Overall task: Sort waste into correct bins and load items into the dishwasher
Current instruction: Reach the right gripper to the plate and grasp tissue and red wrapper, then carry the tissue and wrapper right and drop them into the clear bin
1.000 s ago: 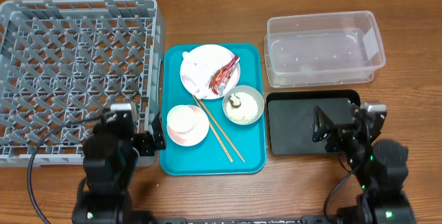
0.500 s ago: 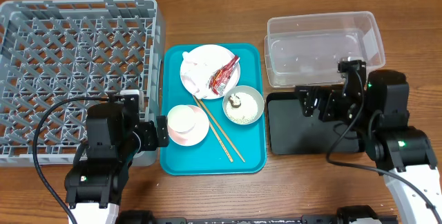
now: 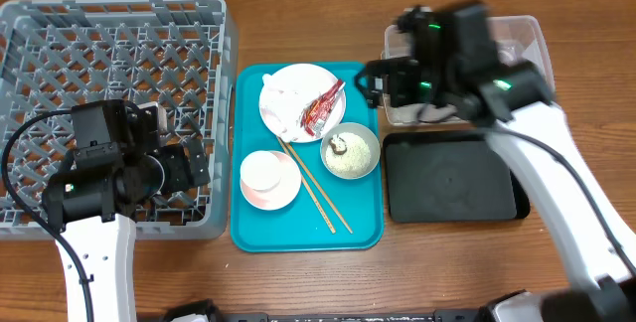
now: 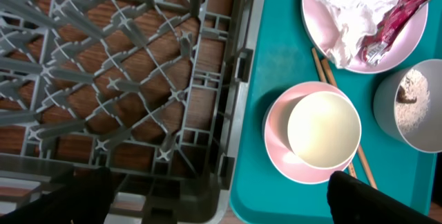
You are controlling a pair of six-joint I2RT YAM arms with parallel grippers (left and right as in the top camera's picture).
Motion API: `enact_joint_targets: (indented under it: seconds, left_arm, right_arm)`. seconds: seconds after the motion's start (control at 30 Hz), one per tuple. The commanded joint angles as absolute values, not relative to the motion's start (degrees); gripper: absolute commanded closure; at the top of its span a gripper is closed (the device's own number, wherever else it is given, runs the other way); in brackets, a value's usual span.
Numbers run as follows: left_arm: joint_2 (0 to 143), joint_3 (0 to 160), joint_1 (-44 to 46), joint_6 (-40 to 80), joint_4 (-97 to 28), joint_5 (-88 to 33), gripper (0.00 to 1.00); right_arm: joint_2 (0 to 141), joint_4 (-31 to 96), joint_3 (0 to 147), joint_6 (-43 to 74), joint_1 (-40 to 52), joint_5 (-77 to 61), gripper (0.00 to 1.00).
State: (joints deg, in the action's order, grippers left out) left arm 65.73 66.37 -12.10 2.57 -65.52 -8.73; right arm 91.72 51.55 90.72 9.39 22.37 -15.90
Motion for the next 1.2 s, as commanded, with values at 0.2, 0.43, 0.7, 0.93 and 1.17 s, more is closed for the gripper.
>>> enact_joint_targets:
  seconds: [0.2, 0.43, 0.7, 0.93, 1.17]
  left_arm:
    - [65.8, 67.9, -12.4, 1.3, -65.3, -10.3, 0.00]
    - [65.8, 67.9, -12.4, 1.3, -65.3, -10.3, 0.00]
    - [65.9, 67.9, -12.4, 1.3, -65.3, -10.3, 0.00]
    - [65.9, 67.9, -12.4, 1.3, -65.3, -10.3, 0.00]
    - [65.9, 67.9, -12.4, 1.3, -65.3, -10.3, 0.00]
  right_arm:
    - [111.6, 39.6, 98.4, 10.8, 35.4, 0.0, 0.00]
    - [121.2, 35.9, 98.4, 21.1, 38.9, 4.5, 0.00]
    - [129.0, 34.7, 98.4, 29.0, 39.0, 2.7, 0.06]
    - [128.3, 35.3, 98.3, 29.0, 38.9, 2.7, 0.88]
    - [114.6, 37.4, 98.4, 26.6, 36.1, 9.7, 0.96]
